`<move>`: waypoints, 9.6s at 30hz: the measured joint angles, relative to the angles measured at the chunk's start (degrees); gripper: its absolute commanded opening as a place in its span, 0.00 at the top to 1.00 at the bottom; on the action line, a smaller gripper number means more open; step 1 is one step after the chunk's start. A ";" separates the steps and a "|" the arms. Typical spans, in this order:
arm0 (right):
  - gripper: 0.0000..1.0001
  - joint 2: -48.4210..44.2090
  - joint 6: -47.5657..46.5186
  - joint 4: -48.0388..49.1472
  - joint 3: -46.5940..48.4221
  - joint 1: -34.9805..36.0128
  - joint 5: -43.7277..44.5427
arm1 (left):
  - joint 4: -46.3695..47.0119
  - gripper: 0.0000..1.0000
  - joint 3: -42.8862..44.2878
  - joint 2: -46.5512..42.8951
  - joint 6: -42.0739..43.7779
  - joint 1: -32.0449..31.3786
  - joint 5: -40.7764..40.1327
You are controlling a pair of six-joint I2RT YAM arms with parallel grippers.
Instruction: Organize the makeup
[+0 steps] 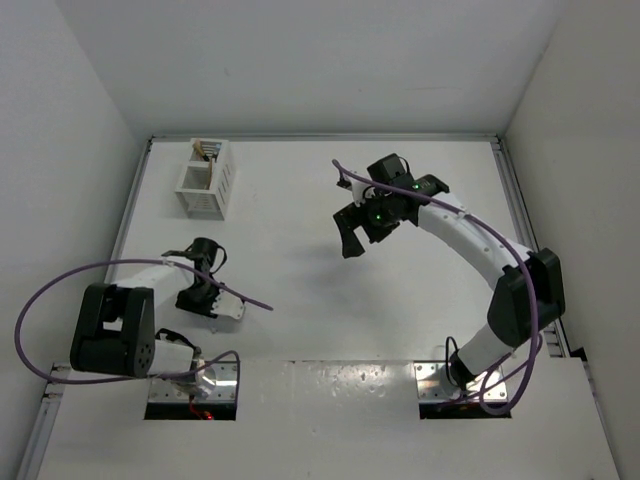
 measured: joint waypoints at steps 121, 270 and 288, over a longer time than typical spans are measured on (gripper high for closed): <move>0.00 -10.16 4.46 12.57 -12.74 -14.75 -4.81 | 8.02 1.00 75.54 42.38 -46.47 16.48 52.09; 0.00 2.47 1.90 -3.76 11.30 -7.87 -2.73 | 80.50 0.75 64.81 57.20 -102.42 22.69 73.64; 0.00 4.81 1.07 -4.68 12.68 -6.91 -2.64 | 80.24 0.49 65.13 57.24 -100.98 23.56 75.93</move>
